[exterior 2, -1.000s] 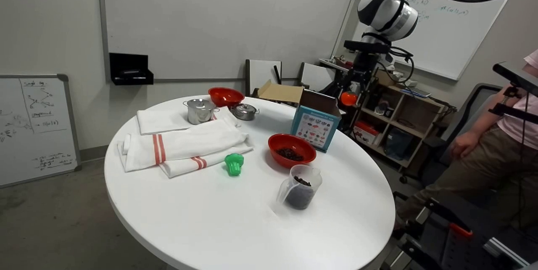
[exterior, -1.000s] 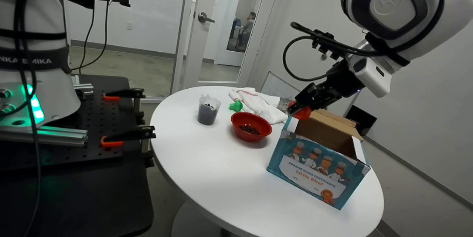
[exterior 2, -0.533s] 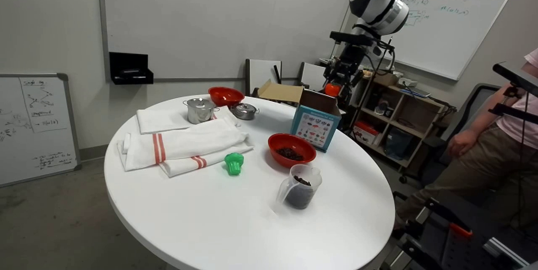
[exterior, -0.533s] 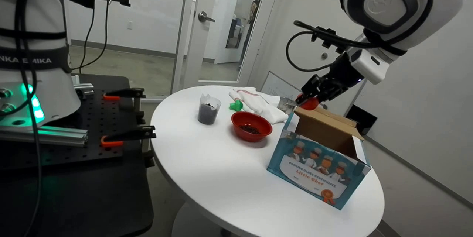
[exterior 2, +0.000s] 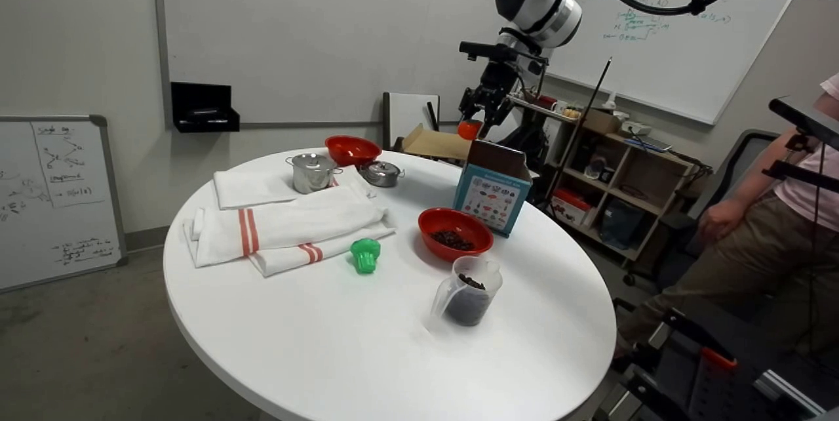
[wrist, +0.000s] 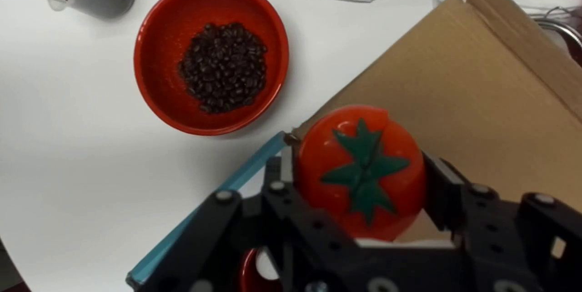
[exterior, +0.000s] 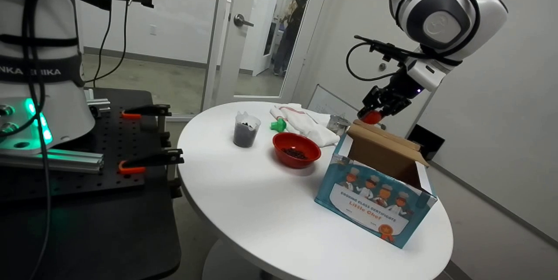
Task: Put the plastic tomato in the blue box
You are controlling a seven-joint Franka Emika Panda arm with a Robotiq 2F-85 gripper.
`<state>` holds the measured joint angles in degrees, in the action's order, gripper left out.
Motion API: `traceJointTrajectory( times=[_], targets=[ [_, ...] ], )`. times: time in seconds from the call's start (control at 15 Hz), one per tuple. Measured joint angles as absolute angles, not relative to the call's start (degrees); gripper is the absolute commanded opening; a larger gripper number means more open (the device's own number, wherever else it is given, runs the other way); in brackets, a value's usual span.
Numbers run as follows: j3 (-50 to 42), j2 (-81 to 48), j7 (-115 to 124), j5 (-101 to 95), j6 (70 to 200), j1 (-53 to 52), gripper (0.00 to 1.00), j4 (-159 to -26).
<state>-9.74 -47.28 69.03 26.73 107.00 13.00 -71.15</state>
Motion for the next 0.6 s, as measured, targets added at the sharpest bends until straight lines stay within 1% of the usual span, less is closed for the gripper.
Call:
traceJointTrajectory(
  times=[0.33, 0.6],
  targets=[
    [-9.71, -54.82, 73.87, 26.58, 103.28, 16.49, 0.38, -60.18],
    [-9.17, -58.58, 75.25, 26.50, 99.38, 19.76, 0.38, -54.71]
  ],
)
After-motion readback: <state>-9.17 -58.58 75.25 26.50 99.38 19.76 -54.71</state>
